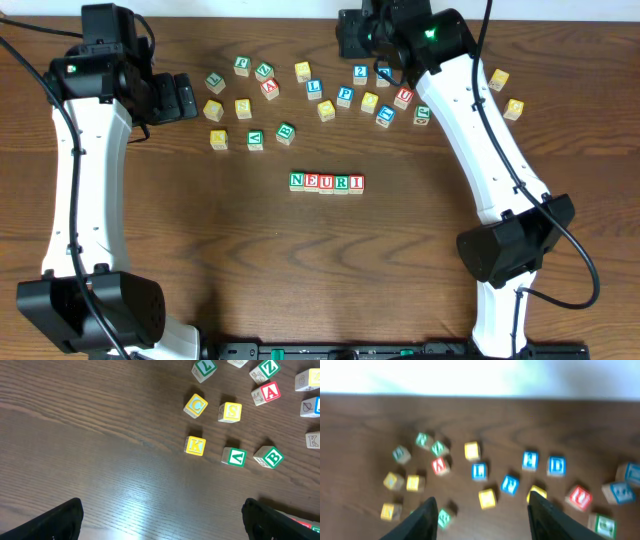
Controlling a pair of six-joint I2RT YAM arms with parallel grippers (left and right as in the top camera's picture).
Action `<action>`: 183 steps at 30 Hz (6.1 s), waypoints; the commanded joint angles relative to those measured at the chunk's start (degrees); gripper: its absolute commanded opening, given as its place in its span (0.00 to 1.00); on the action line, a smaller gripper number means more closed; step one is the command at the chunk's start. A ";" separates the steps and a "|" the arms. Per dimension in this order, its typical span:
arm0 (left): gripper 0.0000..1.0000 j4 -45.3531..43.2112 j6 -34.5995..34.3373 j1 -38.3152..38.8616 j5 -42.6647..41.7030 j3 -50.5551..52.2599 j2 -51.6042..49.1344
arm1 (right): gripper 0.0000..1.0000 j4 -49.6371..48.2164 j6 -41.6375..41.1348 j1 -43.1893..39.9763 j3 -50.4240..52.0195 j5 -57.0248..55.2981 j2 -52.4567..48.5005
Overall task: Spell out NEURIPS
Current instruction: 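Raise the right gripper and move it over the blue P block, then grasp the blue P block with the right gripper and lift it, then lower the P block onto the table right of the I block, then open the right gripper and push the P block left against I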
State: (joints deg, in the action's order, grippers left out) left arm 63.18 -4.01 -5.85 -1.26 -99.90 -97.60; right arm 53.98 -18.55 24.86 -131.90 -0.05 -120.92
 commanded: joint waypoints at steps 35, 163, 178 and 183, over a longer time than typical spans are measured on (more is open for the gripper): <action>1.00 0.24 0.76 -0.24 0.66 -0.57 0.61 | 0.49 -10.25 -12.79 0.11 -0.31 -7.19 -24.61; 1.00 0.24 0.76 -0.24 0.66 -0.57 0.61 | 0.31 16.24 -6.64 -2.36 28.46 0.44 2.71; 1.00 0.24 0.76 -0.24 0.66 -0.57 0.61 | 0.28 14.10 -6.71 -3.50 39.80 2.58 2.69; 1.00 0.24 0.76 -0.24 0.66 -0.57 0.61 | 0.27 10.40 -6.71 -3.43 43.08 3.69 2.67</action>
State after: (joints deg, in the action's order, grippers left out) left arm 63.20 -4.01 -5.85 -1.13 -99.90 -97.60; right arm 65.54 -24.58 21.32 -90.59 2.44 -119.31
